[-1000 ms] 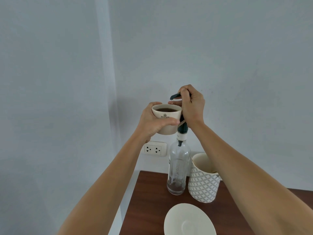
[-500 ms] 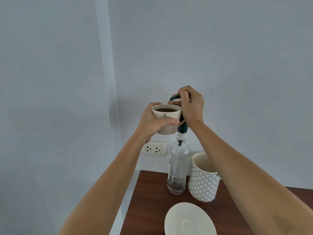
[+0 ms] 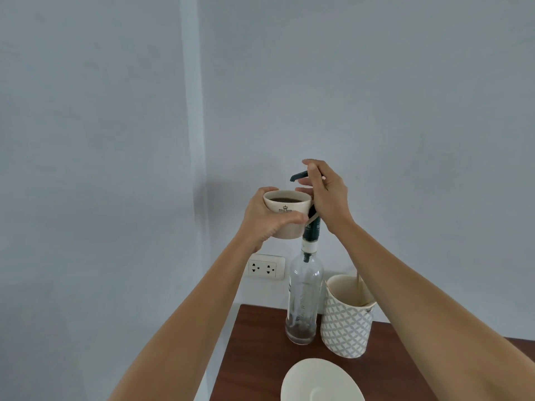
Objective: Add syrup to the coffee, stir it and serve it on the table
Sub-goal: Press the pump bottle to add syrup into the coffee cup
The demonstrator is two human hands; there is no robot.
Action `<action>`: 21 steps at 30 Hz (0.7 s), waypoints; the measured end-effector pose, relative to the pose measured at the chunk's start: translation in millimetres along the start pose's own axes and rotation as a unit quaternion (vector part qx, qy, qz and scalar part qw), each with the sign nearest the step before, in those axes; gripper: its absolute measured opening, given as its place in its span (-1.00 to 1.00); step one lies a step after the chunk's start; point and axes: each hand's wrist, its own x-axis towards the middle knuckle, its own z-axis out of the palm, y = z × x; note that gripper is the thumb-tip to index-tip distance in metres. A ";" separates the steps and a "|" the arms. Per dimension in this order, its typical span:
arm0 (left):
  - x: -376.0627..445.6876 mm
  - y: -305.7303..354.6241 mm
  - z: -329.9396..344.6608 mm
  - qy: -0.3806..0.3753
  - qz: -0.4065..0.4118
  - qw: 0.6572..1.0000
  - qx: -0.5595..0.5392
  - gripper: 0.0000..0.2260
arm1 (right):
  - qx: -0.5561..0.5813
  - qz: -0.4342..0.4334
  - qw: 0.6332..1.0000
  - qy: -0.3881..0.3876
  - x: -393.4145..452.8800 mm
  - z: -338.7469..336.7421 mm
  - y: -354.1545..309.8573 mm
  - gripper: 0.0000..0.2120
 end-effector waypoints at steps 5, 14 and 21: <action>2.4 -2.5 -5.1 0.012 -0.005 1.000 -0.001 -0.14 | -0.088 -0.014 0.995 0.041 -9.3 -2.7 8.1 -0.60; -11.1 -9.6 -7.9 -0.001 0.011 1.000 -0.002 -0.15 | -0.126 0.071 0.989 0.035 -46.2 -8.9 18.5 -0.58; -45.2 -45.5 9.4 -0.033 0.009 0.999 0.002 -0.21 | -0.090 0.116 0.989 -0.017 -95.6 -32.3 39.0 -0.60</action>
